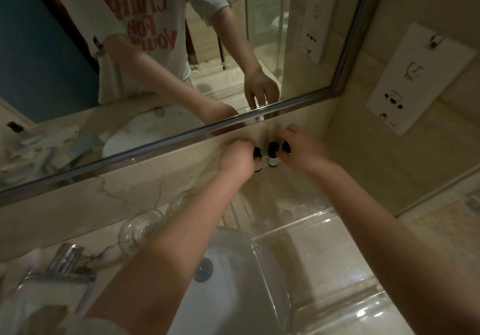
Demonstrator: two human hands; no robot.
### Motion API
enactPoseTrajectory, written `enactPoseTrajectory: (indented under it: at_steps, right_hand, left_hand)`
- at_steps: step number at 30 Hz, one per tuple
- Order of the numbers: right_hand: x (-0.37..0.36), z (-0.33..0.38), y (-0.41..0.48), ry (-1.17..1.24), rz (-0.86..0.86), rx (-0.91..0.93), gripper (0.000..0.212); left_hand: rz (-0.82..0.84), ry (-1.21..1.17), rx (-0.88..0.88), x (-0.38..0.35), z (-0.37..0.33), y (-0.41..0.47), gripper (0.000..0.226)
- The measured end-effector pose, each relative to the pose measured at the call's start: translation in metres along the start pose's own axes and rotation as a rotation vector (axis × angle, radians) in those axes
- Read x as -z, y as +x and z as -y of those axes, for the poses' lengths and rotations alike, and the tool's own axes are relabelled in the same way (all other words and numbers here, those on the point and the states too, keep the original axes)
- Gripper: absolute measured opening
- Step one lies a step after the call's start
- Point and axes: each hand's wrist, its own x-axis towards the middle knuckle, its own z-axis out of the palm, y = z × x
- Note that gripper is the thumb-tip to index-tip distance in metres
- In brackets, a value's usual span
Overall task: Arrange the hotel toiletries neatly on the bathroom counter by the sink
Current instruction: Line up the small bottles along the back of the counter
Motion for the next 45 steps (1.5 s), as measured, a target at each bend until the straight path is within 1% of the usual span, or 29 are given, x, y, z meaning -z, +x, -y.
enactPoseTrajectory:
  at_steps: [2,5,8,12,15,18,23,27,32,37,41,45]
  right_hand:
    - [-0.002,0.002,-0.014,0.017,-0.048,0.009,0.036]
    - [-0.010,0.006,-0.035,-0.033,-0.122,0.055,0.039]
    - [-0.012,0.020,-0.055,-0.089,-0.118,0.037,0.039]
    - [-0.010,0.042,-0.085,-0.163,-0.093,0.030,0.044]
    - [-0.009,0.064,-0.111,-0.173,-0.095,0.045,0.047]
    - [-0.008,0.090,-0.135,-0.177,-0.092,0.073,0.049]
    - [-0.016,0.141,-0.172,-0.131,-0.091,0.120,0.046]
    - [-0.037,0.185,-0.193,-0.131,-0.028,0.174,0.046]
    - [-0.072,0.242,-0.218,-0.132,0.059,0.277,0.046]
    - [-0.108,0.295,-0.235,-0.095,0.174,0.379,0.047]
    - [-0.141,0.345,-0.248,-0.068,0.310,0.487,0.047]
    - [-0.170,0.392,-0.255,-0.061,0.456,0.609,0.043]
  left_hand:
    - [-0.030,0.015,0.005,0.003,0.002,-0.011,0.028]
    - [-0.020,0.025,0.034,0.011,0.006,-0.035,0.038]
    - [-0.013,0.082,0.047,0.019,0.013,-0.066,0.043]
    - [-0.031,0.098,0.049,0.027,0.027,-0.113,0.044]
    - [-0.064,0.119,0.061,0.035,0.038,-0.148,0.043]
    - [-0.070,0.126,0.075,0.043,0.050,-0.183,0.051]
    - [-0.107,0.114,0.112,0.056,0.075,-0.242,0.047]
    - [-0.107,0.077,0.177,0.059,0.104,-0.286,0.041]
    - [-0.098,0.042,0.266,0.053,0.154,-0.340,0.047]
    - [-0.065,0.016,0.422,0.041,0.200,-0.396,0.044]
    - [-0.051,-0.028,0.543,0.033,0.243,-0.448,0.046]
    - [-0.013,-0.046,0.726,0.028,0.283,-0.499,0.042]
